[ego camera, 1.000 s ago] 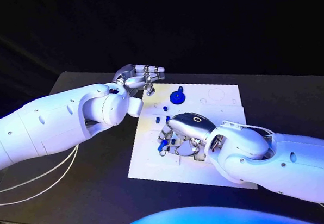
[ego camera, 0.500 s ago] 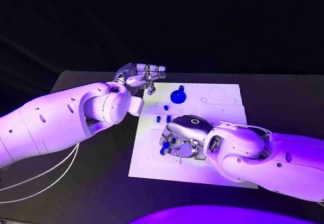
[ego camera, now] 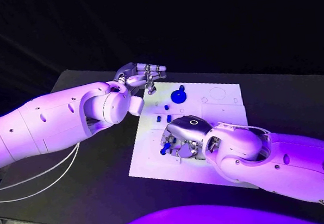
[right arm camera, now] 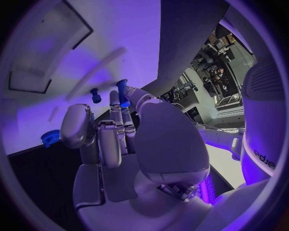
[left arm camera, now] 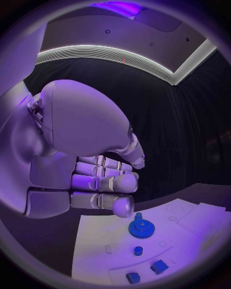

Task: Assemble the parts on the task board

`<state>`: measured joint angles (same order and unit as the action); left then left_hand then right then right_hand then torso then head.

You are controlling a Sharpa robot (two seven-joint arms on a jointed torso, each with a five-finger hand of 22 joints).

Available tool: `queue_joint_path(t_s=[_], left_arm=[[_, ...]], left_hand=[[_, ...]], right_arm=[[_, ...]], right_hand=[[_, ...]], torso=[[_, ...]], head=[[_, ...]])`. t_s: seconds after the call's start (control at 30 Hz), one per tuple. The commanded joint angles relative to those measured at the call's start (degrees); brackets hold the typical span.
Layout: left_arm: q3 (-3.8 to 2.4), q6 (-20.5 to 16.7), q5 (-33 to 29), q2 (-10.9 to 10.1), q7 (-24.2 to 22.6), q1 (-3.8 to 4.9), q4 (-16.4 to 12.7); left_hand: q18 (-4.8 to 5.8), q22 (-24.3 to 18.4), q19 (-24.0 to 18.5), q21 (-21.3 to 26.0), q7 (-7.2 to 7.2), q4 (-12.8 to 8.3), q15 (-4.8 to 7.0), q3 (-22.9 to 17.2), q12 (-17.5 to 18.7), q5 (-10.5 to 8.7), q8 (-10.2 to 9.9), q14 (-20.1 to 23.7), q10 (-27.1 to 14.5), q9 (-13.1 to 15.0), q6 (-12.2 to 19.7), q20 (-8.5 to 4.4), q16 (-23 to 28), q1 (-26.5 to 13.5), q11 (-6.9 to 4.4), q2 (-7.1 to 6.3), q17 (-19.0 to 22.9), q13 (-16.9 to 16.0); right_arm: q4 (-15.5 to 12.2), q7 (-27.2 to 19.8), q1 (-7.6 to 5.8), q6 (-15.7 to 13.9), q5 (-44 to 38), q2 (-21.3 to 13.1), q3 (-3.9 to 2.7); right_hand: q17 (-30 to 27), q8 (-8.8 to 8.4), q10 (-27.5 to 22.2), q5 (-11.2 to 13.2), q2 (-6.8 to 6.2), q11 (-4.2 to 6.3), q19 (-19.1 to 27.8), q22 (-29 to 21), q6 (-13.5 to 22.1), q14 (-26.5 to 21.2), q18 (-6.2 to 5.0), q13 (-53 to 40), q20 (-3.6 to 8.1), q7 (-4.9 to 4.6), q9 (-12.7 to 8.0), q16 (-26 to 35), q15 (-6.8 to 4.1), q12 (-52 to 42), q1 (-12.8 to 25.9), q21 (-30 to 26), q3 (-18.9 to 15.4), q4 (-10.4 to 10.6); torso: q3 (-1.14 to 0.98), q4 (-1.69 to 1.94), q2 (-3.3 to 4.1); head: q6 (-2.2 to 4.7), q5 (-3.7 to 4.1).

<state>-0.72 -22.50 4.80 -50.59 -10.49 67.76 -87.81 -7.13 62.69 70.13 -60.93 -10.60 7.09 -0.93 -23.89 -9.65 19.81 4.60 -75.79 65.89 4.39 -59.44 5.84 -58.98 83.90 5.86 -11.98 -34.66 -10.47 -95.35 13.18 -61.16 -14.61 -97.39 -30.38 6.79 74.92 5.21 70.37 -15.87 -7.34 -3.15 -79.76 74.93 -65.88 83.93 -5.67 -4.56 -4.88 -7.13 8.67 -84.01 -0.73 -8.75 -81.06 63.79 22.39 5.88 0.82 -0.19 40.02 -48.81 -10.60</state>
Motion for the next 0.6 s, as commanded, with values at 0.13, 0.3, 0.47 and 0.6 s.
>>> queue_joint_path(t_s=[0.13,0.3,0.47,0.6], left_arm=[[-0.04,0.84,-0.20,0.04,-0.19,0.08,-0.20],[-0.04,0.82,-0.20,0.07,-0.12,0.09,-0.24],[-0.04,0.82,-0.20,0.11,-0.04,0.10,-0.21],[-0.04,0.85,-0.20,0.09,0.03,0.10,-0.19]], left_hand=[[-0.53,-0.03,-0.25,0.22,0.12,-0.33,-0.04,-0.09,-0.30,0.05,-0.10,0.54,-0.30,-0.10,0.39,0.21,0.20,0.31,0.06,0.31,0.06,-0.06],[-0.52,-0.03,-0.23,0.23,0.09,-0.35,-0.05,-0.05,-0.36,0.04,-0.09,0.55,-0.36,-0.11,0.42,0.22,0.22,0.27,0.08,0.31,0.11,-0.08],[-0.53,-0.07,-0.26,0.27,0.09,-0.34,-0.06,-0.05,-0.37,0.04,-0.09,0.56,-0.37,-0.11,0.42,0.22,0.23,0.26,0.09,0.31,0.12,-0.08],[-0.54,-0.10,-0.28,0.31,0.09,-0.34,-0.06,-0.05,-0.37,0.04,-0.08,0.56,-0.37,-0.11,0.43,0.22,0.23,0.25,0.09,0.32,0.13,-0.08]], right_arm=[[-0.22,1.35,0.08,1.53,-2.62,0.47,0.15],[-0.33,1.25,0.12,1.99,-2.61,0.92,0.28],[-0.10,1.39,0.14,2.26,-1.85,1.04,0.34],[0.05,1.92,0.14,1.89,-1.69,0.99,0.35]], right_hand=[[2.76,-0.35,-0.46,-0.30,-0.85,-0.69,0.52,1.84,0.36,3.56,0.36,0.14,-0.28,-0.51,-0.08,0.12,0.10,0.95,1.18,-0.64,0.16,0.08],[3.27,-1.40,-1.45,-0.74,-1.88,-1.28,0.60,1.84,2.10,3.66,0.36,0.20,-0.62,-1.23,-0.53,-0.18,0.57,1.62,2.53,-0.87,-0.27,0.44],[3.79,-1.78,-2.67,-0.93,-2.70,-1.58,0.47,2.02,4.66,3.76,0.39,0.22,-0.95,-1.25,-1.20,-0.50,0.87,2.10,3.81,-0.73,-0.86,0.86],[3.90,-1.81,-3.25,-0.33,-2.96,-1.55,0.44,2.07,6.66,3.76,0.36,0.16,-1.06,-1.12,-1.71,-0.60,0.91,2.15,4.14,-0.79,-1.20,0.81]], torso=[[0.03,0.01,0.02],[0.02,0.01,0.03],[0.01,-0.02,-0.03],[0.00,-0.02,-0.01]], head=[[0.00,-0.02],[-0.11,-0.03],[-0.11,-0.10],[-0.09,-0.09]])
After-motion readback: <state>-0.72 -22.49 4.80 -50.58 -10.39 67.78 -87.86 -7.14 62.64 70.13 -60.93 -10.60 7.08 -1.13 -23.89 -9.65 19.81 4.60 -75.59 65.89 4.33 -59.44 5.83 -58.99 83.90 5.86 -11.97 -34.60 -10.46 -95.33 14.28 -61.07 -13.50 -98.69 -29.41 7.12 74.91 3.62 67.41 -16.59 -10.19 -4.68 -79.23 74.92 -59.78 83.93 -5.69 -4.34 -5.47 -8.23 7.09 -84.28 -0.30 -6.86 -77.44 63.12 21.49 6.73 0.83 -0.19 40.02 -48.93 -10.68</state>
